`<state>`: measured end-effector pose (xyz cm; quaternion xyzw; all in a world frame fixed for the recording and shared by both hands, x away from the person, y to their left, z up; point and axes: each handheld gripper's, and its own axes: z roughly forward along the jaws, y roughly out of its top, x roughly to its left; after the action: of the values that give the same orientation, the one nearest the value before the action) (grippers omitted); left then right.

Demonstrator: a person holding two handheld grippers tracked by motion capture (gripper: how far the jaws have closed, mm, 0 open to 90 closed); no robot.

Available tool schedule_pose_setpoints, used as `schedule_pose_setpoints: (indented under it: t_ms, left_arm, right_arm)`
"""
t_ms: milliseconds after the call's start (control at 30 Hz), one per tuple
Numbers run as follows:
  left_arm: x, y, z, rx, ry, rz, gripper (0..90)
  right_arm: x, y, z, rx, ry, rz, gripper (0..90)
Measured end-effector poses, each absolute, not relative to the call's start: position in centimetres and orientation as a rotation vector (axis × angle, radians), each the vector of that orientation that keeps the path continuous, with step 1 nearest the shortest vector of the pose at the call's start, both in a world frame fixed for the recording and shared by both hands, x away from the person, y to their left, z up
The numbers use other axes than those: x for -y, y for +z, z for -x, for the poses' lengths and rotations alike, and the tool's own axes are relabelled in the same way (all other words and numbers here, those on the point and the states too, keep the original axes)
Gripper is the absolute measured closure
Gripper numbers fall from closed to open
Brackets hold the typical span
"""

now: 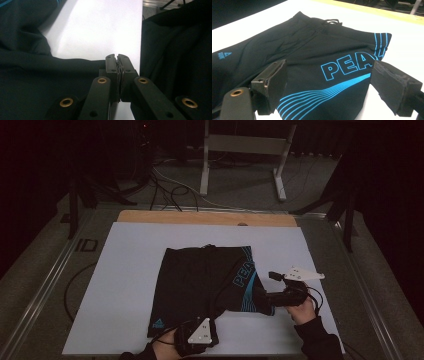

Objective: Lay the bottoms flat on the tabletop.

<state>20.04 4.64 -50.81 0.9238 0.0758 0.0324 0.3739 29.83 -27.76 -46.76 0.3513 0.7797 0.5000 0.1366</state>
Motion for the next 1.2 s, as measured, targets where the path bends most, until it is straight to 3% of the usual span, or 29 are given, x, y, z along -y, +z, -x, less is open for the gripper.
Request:
schedule_pose_setpoints:
  t_ms: [233, 367, 433, 633, 800, 900, 1200]
  left_arm:
    - [-4.8, -51.4, -20.4, -0.185, 0.045, -2.37, 85.3]
    - [-4.7, -50.6, -20.5, -0.205, 0.061, -2.311, 62.2]
    - [-4.8, -49.7, -21.0, -0.205, 0.074, -2.304, 56.4]
    - [-4.1, -47.7, -22.7, -0.254, 0.143, -2.257, 55.6]
    - [-3.0, -48.5, -24.3, -0.315, 0.164, -2.299, 55.3]
    - [-2.1, -49.1, -24.8, -0.322, 0.174, -2.321, 55.4]
    - [-0.5, -50.5, -26.5, -0.344, 0.28, -2.404, 58.1]
  right_arm:
    - [27.7, -46.8, -29.8, -2.263, 1.443, -1.011, 15.0]
    - [27.7, -46.7, -29.8, -2.281, 1.457, -0.997, 15.0]
    - [27.5, -46.6, -29.7, -2.304, 1.453, -0.966, 14.5]
    - [27.1, -46.1, -29.1, -2.328, 1.454, -0.901, 14.4]
    - [26.7, -46.3, -28.3, -2.449, 1.498, -0.814, 16.0]
    - [26.7, -46.8, -27.5, -2.489, 1.471, -0.757, 25.5]
    - [27.3, -50.0, -26.1, -2.639, 1.29, -0.746, 35.2]
